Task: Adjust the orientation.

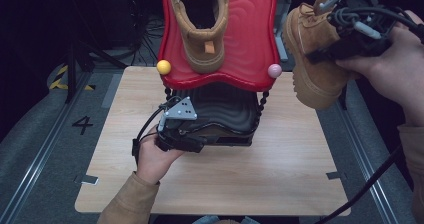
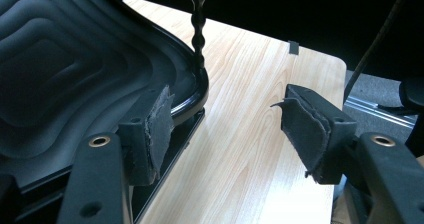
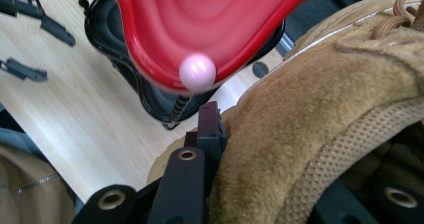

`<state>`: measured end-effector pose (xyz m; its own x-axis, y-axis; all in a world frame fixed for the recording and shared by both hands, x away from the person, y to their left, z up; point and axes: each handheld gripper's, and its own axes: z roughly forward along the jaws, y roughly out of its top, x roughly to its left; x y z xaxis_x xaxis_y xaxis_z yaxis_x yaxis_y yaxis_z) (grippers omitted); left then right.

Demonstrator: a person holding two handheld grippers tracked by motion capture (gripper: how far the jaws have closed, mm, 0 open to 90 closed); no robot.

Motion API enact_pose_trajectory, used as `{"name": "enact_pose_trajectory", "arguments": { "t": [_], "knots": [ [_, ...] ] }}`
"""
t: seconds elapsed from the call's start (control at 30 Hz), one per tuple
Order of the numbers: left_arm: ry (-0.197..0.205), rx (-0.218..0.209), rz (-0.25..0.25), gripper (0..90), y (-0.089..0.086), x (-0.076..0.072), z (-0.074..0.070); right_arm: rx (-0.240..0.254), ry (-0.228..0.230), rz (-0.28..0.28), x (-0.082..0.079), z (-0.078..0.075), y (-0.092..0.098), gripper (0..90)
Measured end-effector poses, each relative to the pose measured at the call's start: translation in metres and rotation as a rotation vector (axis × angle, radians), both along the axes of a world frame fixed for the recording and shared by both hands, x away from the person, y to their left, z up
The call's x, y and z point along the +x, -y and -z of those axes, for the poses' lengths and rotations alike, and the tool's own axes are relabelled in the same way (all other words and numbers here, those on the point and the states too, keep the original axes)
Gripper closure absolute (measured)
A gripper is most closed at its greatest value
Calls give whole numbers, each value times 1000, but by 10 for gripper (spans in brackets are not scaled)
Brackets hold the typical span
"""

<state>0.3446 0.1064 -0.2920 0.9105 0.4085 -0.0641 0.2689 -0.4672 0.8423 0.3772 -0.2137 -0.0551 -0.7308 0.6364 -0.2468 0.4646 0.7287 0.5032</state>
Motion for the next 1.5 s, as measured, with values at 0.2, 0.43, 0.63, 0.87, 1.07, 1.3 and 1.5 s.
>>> {"name": "enact_pose_trajectory", "arguments": {
  "t": [0.2, 0.43, 0.63, 0.87, 1.07, 1.3, 1.5],
  "knots": [
    [1, -7, -2, 371, 1, -2, 0, -4, 27, -6, 5, -16, -21, 793],
    [11, 2, -11, 371, -2, -2, 0, -66, 63, 15, 7, -25, -43, 793],
    [2, 3, -13, 371, -4, -4, 0, -60, 104, 13, 4, -39, -49, 794],
    [4, 5, -20, 371, -5, -5, 1, -56, 125, -14, 1, -49, -63, 793],
    [7, 17, -13, 371, -6, -6, 0, -50, 130, -40, 5, -51, -79, 793],
    [4, 4, -31, 371, -10, -7, 1, -41, 132, -71, 7, -53, -93, 793],
    [5, 4, -36, 371, -13, -10, 1, -38, 142, -82, 11, -54, -101, 793]
  ]
}}
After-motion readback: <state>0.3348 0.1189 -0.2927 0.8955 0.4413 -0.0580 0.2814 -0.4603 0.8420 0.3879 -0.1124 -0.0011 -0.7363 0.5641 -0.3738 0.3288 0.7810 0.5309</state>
